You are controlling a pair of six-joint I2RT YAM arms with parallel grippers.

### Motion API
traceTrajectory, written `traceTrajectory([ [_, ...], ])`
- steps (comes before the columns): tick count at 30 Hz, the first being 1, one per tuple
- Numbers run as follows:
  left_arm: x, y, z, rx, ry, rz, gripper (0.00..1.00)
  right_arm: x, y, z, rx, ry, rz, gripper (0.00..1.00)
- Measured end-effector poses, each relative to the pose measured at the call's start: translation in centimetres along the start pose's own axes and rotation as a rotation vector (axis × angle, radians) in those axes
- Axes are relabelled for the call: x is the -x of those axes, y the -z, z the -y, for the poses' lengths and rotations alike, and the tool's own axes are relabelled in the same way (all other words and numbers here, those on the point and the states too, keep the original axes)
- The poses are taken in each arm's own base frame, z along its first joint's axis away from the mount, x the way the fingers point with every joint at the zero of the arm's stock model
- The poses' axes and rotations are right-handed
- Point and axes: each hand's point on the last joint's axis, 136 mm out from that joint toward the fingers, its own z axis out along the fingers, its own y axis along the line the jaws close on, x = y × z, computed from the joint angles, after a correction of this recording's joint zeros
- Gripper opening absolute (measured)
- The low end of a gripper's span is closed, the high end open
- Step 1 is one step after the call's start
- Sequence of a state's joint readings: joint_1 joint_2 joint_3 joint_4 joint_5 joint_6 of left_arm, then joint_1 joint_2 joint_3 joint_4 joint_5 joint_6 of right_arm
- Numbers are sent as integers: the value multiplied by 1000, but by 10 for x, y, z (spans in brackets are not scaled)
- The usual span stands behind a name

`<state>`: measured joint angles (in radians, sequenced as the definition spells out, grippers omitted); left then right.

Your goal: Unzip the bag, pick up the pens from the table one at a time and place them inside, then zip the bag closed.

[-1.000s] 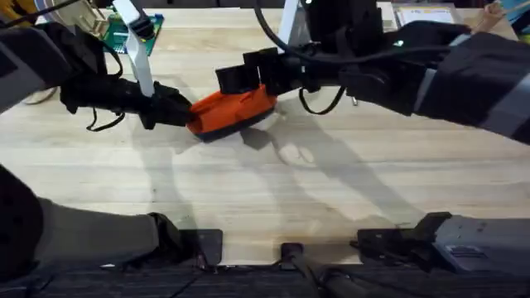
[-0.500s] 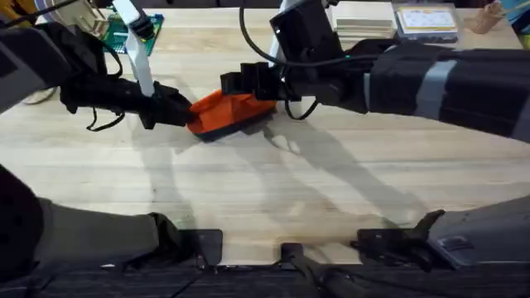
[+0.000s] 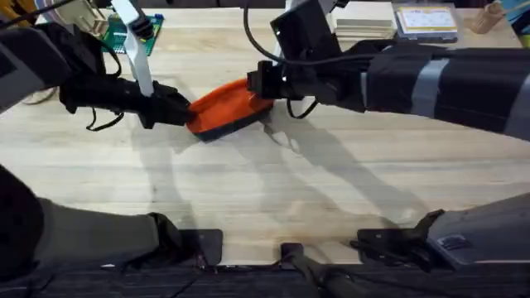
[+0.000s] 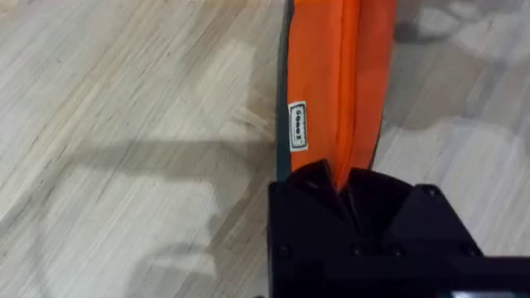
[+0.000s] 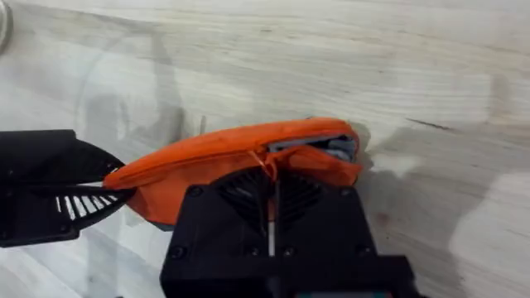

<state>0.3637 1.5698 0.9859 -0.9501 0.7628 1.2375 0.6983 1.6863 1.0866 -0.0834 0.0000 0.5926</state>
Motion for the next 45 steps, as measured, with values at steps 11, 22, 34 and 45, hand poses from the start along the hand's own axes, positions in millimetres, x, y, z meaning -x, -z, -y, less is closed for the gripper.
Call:
traceTrajectory([
  [11,0,0,1,-2,2,-1,42,-2,5,1,-6,2,-12,33],
  [22,0,0,0,-1,-1,2,42,-1,39,-13,33,52,-22,33],
  [34,1,0,-1,4,-7,5,42,-8,48,-31,76,119,-26,32],
  [45,-1,2,-5,20,-6,-1,42,-17,41,-76,161,234,28,31],
])
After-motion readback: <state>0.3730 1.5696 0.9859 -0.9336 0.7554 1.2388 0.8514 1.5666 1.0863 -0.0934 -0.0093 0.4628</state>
